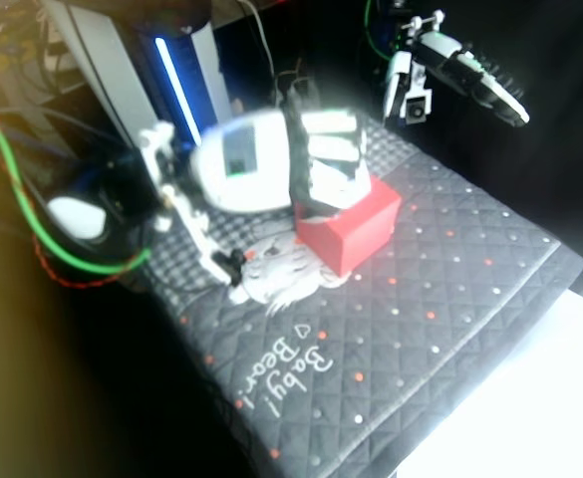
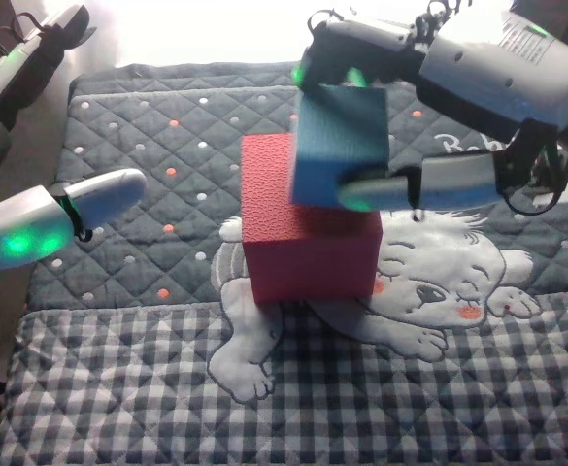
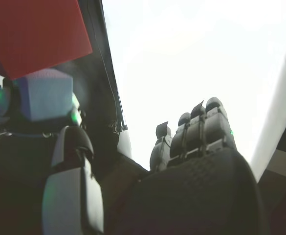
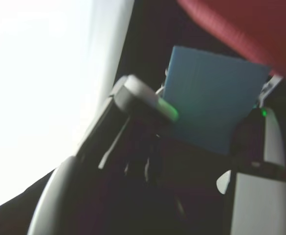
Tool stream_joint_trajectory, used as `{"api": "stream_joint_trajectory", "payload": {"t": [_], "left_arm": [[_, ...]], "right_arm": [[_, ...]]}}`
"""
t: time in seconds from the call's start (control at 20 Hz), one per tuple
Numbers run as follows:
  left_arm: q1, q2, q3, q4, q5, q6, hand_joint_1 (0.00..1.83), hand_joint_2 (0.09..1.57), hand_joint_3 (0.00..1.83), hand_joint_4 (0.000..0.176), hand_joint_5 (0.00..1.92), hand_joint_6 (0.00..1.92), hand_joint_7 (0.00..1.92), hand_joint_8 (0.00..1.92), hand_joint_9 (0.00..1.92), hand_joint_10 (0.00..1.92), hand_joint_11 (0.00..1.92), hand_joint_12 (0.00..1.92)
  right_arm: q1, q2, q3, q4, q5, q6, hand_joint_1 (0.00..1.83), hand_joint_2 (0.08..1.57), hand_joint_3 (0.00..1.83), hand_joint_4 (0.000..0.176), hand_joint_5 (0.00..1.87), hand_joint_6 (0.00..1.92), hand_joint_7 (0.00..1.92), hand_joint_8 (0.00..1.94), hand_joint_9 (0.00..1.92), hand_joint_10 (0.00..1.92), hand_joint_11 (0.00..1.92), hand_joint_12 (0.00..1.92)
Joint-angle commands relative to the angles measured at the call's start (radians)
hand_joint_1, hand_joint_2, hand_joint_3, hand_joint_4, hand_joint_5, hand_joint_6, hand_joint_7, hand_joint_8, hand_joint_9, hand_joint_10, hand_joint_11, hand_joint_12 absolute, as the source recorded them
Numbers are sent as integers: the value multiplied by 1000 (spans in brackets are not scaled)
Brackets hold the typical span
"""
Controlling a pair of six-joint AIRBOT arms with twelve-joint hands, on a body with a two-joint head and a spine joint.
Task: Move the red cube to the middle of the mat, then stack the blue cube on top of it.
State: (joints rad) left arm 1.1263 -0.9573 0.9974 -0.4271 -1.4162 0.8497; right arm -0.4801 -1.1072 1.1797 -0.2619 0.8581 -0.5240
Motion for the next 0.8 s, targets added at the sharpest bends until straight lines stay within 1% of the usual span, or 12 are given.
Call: {"api": "stream_joint_trajectory", "payload": {"t": [0.0,0.05,0.1,0.15,0.2,0.4,0.45,0.55,0.6,0.65,0.7,0.75], "left_arm": [[-8,-2,7,13,-119,-3,604,1091,24,133,0,0,0,0,0,0,0,0],[-8,-3,8,13,-118,-3,580,1151,16,133,0,0,0,0,0,0,0,0],[-7,-3,8,10,-119,-3,574,1179,18,127,0,0,0,0,0,0,0,0],[-6,-3,7,9,-119,-3,539,1198,20,128,0,0,0,0,0,0,0,0],[-4,-3,7,4,-123,-3,531,1202,19,143,0,0,0,0,0,0,0,0],[-1,-2,7,3,-126,-3,522,1203,13,145,0,0,0,0,0,0,0,0],[0,-2,4,4,-131,-3,537,1197,9,127,0,0,0,0,0,0,0,0],[8,-1,-1,5,-148,-3,556,1184,1,120,0,0,0,0,0,0,0,0],[13,0,-3,5,-156,-3,569,1183,0,127,0,0,0,0,0,0,0,0],[20,1,-5,4,-166,-3,593,1166,0,140,0,0,0,0,0,0,0,0],[27,3,-7,0,-174,-3,591,1151,0,155,0,0,0,0,0,0,0,0],[32,5,-10,-2,-183,-3,593,1152,0,153,0,0,0,0,0,0,0,0]], "right_arm": [[3,-2,3,14,97,14,367,1373,0,0,42,286,60,147,0,471,1,1069],[0,-4,5,12,90,18,352,1371,0,0,74,167,81,60,0,431,0,1209],[-4,-4,5,12,88,18,349,1366,0,0,77,127,67,28,0,374,0,1234],[-6,-4,5,12,87,18,324,1366,0,0,62,104,44,11,0,374,0,1233],[-8,-3,5,8,87,24,329,1361,0,0,69,76,24,3,0,339,0,1172],[-8,8,-15,-4,100,26,326,1355,0,0,71,49,0,0,0,312,0,1116],[-11,38,-34,-9,120,25,346,1279,0,15,112,46,0,0,0,256,0,975],[-35,101,-74,-1,171,16,395,1211,0,32,87,14,0,0,0,19,0,372],[-49,128,-92,14,193,-5,401,1187,0,24,97,14,0,0,0,3,0,151],[-70,162,-116,40,222,-39,306,1222,15,9,81,7,0,0,0,0,0,103],[-100,202,-146,76,258,-82,361,1216,10,0,76,4,0,0,45,21,0,90],[-131,237,-169,115,298,-124,413,1213,6,0,63,1,0,0,13,10,0,17]]}}
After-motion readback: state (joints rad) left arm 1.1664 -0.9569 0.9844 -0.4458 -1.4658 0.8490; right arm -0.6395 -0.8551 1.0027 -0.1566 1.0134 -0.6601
